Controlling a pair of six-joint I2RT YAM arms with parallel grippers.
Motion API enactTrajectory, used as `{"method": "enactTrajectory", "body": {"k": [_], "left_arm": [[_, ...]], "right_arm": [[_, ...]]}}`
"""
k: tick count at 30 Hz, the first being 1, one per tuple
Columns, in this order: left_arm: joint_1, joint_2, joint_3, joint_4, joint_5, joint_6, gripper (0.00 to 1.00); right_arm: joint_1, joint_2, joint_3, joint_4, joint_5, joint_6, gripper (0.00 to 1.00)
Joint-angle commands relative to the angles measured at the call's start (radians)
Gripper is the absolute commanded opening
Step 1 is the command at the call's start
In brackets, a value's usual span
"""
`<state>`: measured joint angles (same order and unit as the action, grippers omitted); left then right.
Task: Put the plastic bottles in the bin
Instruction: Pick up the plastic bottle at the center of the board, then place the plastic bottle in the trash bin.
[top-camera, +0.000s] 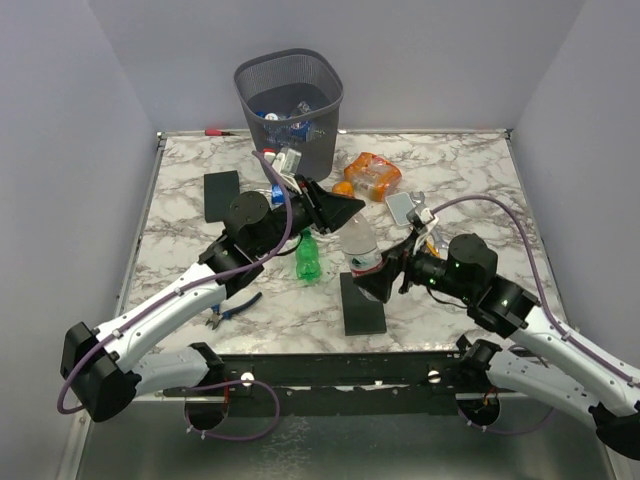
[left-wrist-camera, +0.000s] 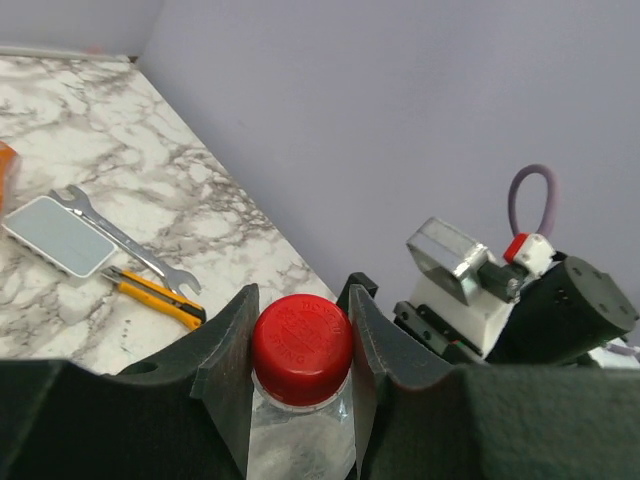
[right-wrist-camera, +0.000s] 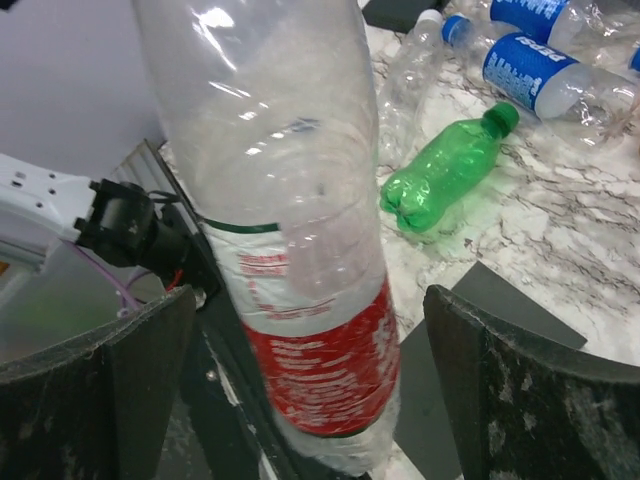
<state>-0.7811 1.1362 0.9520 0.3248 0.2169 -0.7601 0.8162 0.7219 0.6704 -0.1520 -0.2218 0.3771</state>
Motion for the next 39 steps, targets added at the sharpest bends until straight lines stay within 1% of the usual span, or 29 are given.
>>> {"method": "enactTrajectory", "body": {"k": [1,8,11,13,16,18,23,25,27,28,31,33,36,39], "left_arm": [[-0.004,-0.035,0.066,-0.080,-0.121,0.110,0.00],[0.005,-0.036,0.199,-0.145,-0.263,0.260,0.00],[0.008,-0.023,0.268,-0.166,-0.314,0.325,0.00],[0.010,-0.014,0.317,-0.173,-0.368,0.383,0.00],[0.016,0.013,0.411,-0.170,-0.464,0.494,0.00],[0.024,0.050,0.495,-0.168,-0.522,0.577,0.00],[0.066,0.200,0.695,-0.134,-0.672,0.777,0.00],[0.114,0.255,0.755,-0.090,-0.706,0.806,0.00],[0.171,0.295,0.768,-0.002,-0.731,0.794,0.00],[0.205,0.308,0.756,0.061,-0.731,0.771,0.00],[0.270,0.361,0.698,0.343,-0.708,0.742,0.00],[0.292,0.427,0.725,0.457,-0.707,0.755,0.00],[0.314,0.543,0.817,0.476,-0.680,0.778,0.00],[0.318,0.653,0.894,0.476,-0.596,0.777,0.00]], "right_arm": [[0.000,0.033,0.136,-0.112,-0.030,0.081,1.00],[0.000,-0.037,0.267,-0.155,-0.092,0.094,1.00],[0.000,-0.078,0.306,-0.176,-0.074,0.083,1.00],[0.000,-0.113,0.309,-0.191,-0.027,0.070,1.00],[0.000,-0.186,0.257,-0.198,0.120,0.081,1.00],[0.000,-0.246,0.188,-0.175,0.209,0.128,1.00],[0.000,-0.411,-0.002,-0.056,0.287,0.209,1.00],[0.000,-0.463,-0.045,-0.046,0.349,0.226,1.00],[0.000,-0.501,-0.075,-0.057,0.402,0.220,1.00],[0.000,-0.515,-0.087,-0.067,0.419,0.215,1.00],[0.000,-0.540,-0.114,-0.097,0.456,0.216,1.00],[0.000,-0.542,-0.122,-0.121,0.465,0.216,1.00],[0.000,-0.541,-0.129,-0.150,0.477,0.205,1.00],[0.000,-0.542,-0.137,-0.168,0.486,0.187,1.00]]}}
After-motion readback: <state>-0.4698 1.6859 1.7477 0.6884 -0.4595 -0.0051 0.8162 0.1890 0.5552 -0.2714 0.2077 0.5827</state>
